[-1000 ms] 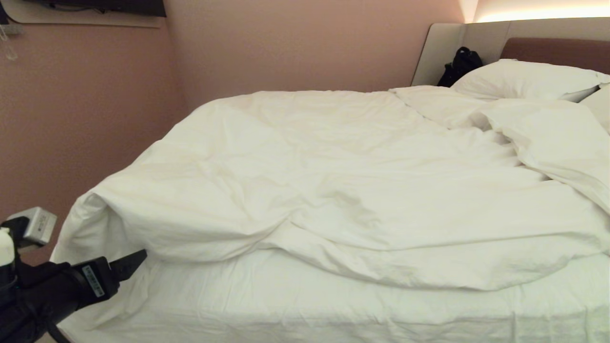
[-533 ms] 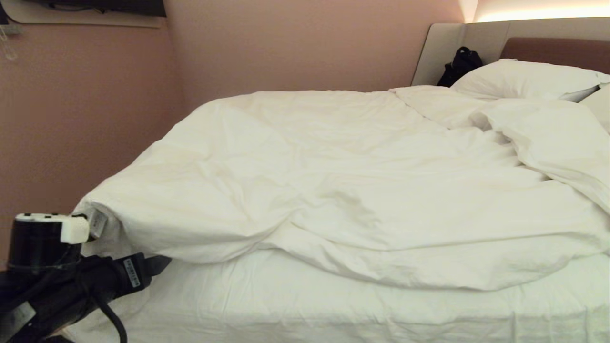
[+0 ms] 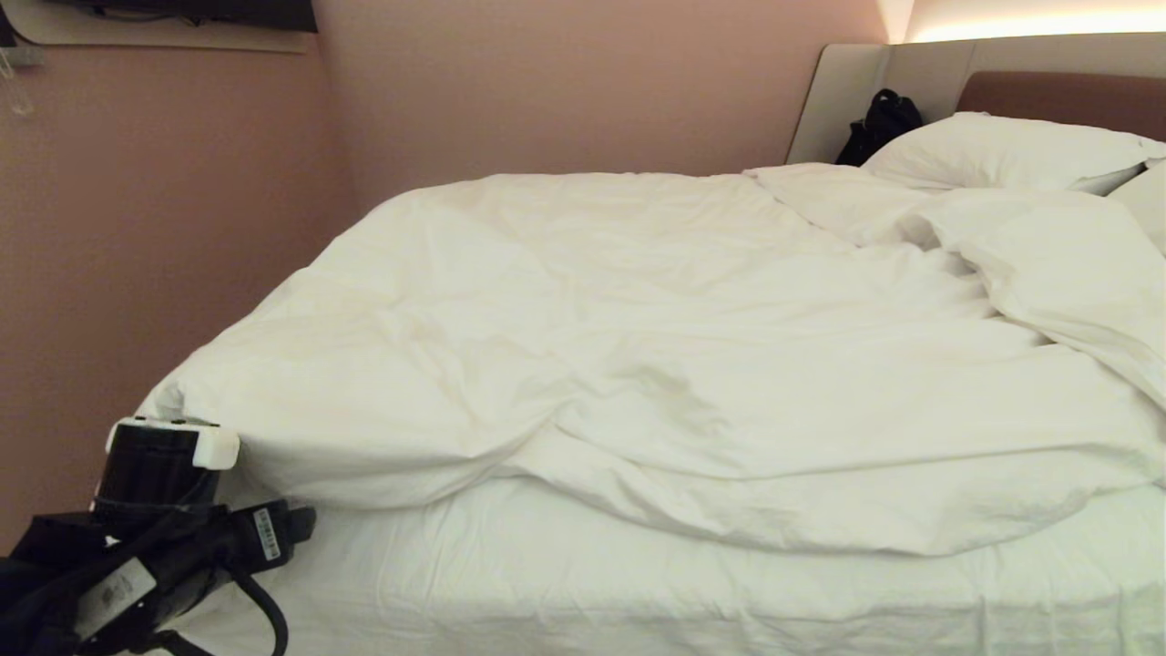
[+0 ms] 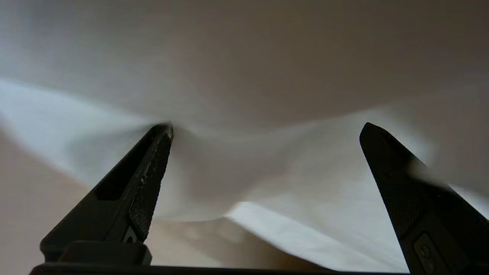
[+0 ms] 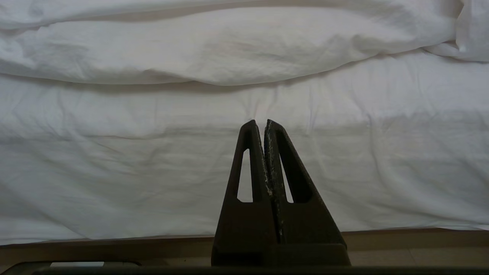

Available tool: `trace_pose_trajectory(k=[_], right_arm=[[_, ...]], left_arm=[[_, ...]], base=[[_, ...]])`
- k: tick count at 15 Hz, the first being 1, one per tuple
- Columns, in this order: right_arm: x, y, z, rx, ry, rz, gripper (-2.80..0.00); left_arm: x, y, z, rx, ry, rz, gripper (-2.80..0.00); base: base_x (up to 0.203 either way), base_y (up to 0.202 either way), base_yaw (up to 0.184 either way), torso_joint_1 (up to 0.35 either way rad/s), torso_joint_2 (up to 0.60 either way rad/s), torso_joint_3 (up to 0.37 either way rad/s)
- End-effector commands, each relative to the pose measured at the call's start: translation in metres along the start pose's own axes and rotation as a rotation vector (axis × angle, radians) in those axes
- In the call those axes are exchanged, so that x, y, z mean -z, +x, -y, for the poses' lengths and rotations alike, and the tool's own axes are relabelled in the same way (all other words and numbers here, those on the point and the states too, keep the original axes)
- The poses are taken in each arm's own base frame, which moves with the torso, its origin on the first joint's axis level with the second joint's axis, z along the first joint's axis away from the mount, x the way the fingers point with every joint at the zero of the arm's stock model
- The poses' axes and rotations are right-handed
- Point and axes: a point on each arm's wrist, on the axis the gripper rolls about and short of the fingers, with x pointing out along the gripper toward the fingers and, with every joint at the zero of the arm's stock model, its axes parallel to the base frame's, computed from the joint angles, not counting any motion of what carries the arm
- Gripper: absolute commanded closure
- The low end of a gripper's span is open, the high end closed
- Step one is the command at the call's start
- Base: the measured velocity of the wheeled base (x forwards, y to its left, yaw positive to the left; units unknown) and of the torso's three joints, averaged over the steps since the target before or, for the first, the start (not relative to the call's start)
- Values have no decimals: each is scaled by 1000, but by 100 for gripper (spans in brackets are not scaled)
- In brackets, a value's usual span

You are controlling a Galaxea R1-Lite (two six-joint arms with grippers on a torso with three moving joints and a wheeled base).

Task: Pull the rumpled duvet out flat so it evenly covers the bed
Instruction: Flatten the corners of the folded blanket

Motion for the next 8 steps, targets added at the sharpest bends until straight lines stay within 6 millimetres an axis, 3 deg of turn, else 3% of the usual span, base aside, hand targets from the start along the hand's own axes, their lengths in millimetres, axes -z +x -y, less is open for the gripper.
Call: trace_pose_trajectory(k=[1, 5, 8], right_arm=[[0, 0, 0, 0, 0, -2, 0], [0, 0, 0, 0, 0, -2, 0], [0, 0, 0, 0, 0, -2, 0]], left_arm=[[6, 2, -3, -84, 36, 8, -280], [-6, 29, 9, -136, 42, 2, -280], [-41, 65, 24, -192, -26, 101, -280]], base=[[0, 0, 0, 0, 0, 0], [0, 0, 0, 0, 0, 0], [0, 0, 0, 0, 0, 0]])
